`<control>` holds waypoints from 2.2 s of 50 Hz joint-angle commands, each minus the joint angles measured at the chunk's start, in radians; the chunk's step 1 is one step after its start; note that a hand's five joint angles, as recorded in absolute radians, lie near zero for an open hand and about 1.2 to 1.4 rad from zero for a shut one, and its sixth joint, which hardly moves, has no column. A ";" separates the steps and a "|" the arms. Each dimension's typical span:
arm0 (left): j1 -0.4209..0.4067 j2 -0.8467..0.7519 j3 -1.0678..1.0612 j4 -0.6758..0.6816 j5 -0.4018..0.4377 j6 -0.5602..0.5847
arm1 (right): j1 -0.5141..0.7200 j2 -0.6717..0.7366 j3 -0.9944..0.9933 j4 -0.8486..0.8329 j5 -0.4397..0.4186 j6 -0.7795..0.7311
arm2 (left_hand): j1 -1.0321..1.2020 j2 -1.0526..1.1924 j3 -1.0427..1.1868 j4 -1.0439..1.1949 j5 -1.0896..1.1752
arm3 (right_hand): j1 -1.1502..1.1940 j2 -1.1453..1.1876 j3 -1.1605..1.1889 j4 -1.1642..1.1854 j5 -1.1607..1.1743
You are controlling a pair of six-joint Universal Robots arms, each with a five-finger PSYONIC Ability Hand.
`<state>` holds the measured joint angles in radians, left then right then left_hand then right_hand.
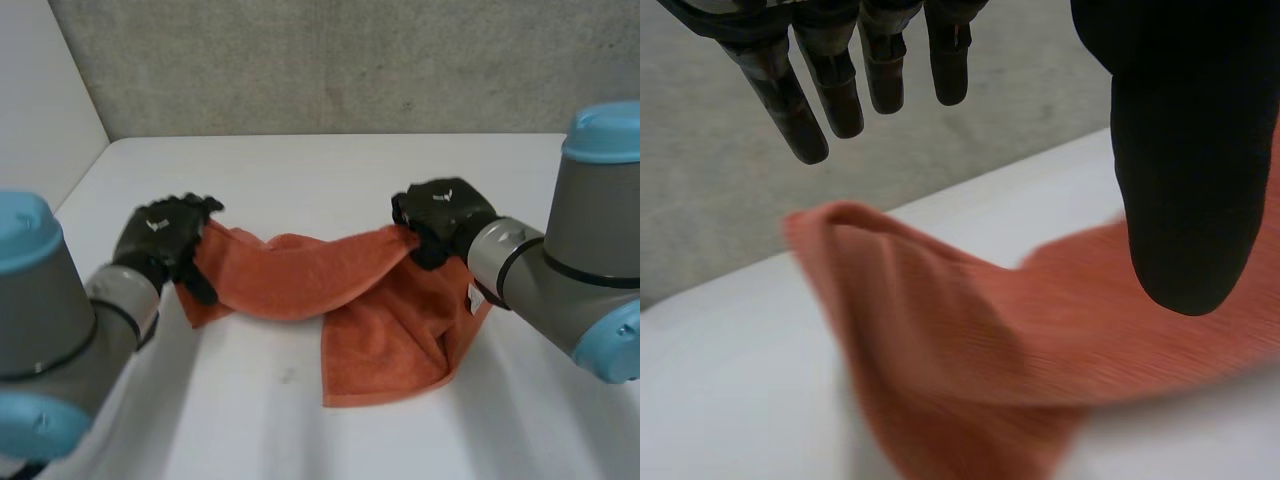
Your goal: Fold the laundry
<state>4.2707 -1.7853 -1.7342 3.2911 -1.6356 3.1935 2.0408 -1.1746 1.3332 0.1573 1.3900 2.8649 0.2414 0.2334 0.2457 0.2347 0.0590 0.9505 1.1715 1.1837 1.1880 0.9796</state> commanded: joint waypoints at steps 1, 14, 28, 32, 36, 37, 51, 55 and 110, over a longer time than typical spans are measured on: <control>-0.135 0.049 -0.079 0.018 -0.105 -0.082 | 0.044 -0.112 -0.014 0.004 0.006 0.056 | -0.002 0.007 -0.006 0.005 0.006 | 0.446 0.225 0.213 0.208 0.242; -0.207 -0.091 -0.035 0.024 -0.194 -0.273 | 0.125 -0.189 -0.016 0.022 0.011 0.134 | 0.028 0.036 0.024 0.035 0.036 | 0.446 0.225 0.213 0.208 0.242; -0.204 -0.249 0.050 0.266 -0.259 -0.276 | 0.124 -0.272 0.003 0.037 0.009 0.182 | 1.098 1.106 1.093 1.104 1.106 | 0.446 0.225 0.213 0.208 0.242; -0.174 -0.230 0.035 0.324 -0.276 -0.262 | 0.111 -0.269 0.012 0.036 0.006 0.168 | 1.155 1.163 1.151 1.162 1.163 | 0.446 0.225 0.213 0.208 0.242; -0.125 -0.183 -0.001 0.306 -0.262 -0.256 | 0.101 -0.249 0.026 0.057 0.006 0.074 | 1.155 1.163 1.151 1.162 1.163 | 0.446 0.225 0.213 0.208 0.242; -0.105 -0.133 -0.027 0.286 -0.242 -0.254 | 0.095 -0.238 0.032 0.068 0.006 0.044 | 1.155 1.163 1.151 1.162 1.163 | 0.446 0.225 0.213 0.208 0.242; 0.069 0.020 -0.084 -0.010 0.042 0.005 | 0.076 0.007 0.046 0.300 0.103 -0.299 | 1.155 1.163 1.151 1.162 1.163 | 0.446 0.225 0.213 0.208 0.242; 0.072 -0.074 -0.027 -0.030 0.042 0.114 | 0.082 0.079 -0.008 0.307 0.110 -0.340 | 1.155 1.163 1.151 1.162 1.163 | 0.446 0.225 0.213 0.208 0.242; 0.156 -0.215 -0.035 0.200 0.255 0.302 | 0.070 0.061 0.213 -0.147 0.096 -0.116 | 0.680 0.688 0.676 0.687 0.688 | 0.446 0.225 0.213 0.208 0.242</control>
<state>4.4250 -2.0320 -1.7759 3.5278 -1.3829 3.5025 2.1145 -1.0825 1.5386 0.0085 1.5079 2.6917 1.1480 1.1996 1.1930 1.1951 0.9399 0.9506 1.1777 1.1890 1.1927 0.9874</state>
